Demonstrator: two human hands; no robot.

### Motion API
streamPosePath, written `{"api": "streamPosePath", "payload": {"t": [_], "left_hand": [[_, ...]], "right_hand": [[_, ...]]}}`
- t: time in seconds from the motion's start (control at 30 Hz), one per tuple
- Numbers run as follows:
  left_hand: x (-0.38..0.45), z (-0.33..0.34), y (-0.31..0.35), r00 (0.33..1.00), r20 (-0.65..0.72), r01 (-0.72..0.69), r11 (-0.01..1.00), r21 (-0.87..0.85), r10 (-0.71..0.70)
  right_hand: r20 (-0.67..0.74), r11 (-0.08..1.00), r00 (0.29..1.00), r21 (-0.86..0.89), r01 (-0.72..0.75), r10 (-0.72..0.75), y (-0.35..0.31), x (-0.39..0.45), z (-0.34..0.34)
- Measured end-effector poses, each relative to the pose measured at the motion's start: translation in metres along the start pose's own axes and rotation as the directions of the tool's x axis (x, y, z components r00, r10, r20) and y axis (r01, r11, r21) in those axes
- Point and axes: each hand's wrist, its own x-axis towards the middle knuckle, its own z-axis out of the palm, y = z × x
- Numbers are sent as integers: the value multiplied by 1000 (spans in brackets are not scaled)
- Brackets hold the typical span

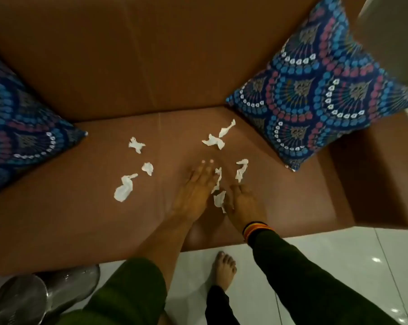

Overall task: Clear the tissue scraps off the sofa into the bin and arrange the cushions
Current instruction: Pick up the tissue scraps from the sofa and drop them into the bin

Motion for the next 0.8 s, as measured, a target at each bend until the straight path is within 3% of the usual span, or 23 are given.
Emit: {"api": "streamPosePath", "payload": {"t": [0.13, 0.23, 0.33, 0.47, 0.63, 0.73, 0.8], "left_hand": [[39, 29, -11, 994, 94, -61, 998, 23, 58], [55, 40, -8, 967, 224, -136, 989, 48, 122], [61, 39, -9, 960, 246, -147, 989, 27, 136], [45, 37, -6, 975, 217, -40, 998, -50, 50], [39, 16, -8, 973, 207, 141, 973, -184, -102], [63, 1, -18, 961, 155, 268, 918, -293, -230], [85, -7, -26, 949, 138, 314, 881, -355, -282]], "right_hand": [[72, 997, 996, 67, 43, -48, 6, 14, 38], [33, 996, 998, 72, 52, -55, 13, 23, 54], [32, 995, 996, 62, 76, -78, 17, 26, 55], [92, 996, 992, 47, 78, -82, 30, 19, 48], [-51, 996, 998, 82, -34, 38, 51, 32, 6], [-144, 1000, 990, 24, 12, -8, 56, 62, -23], [-105, 995, 991, -65, 73, -80, 55, 83, -36]]}}
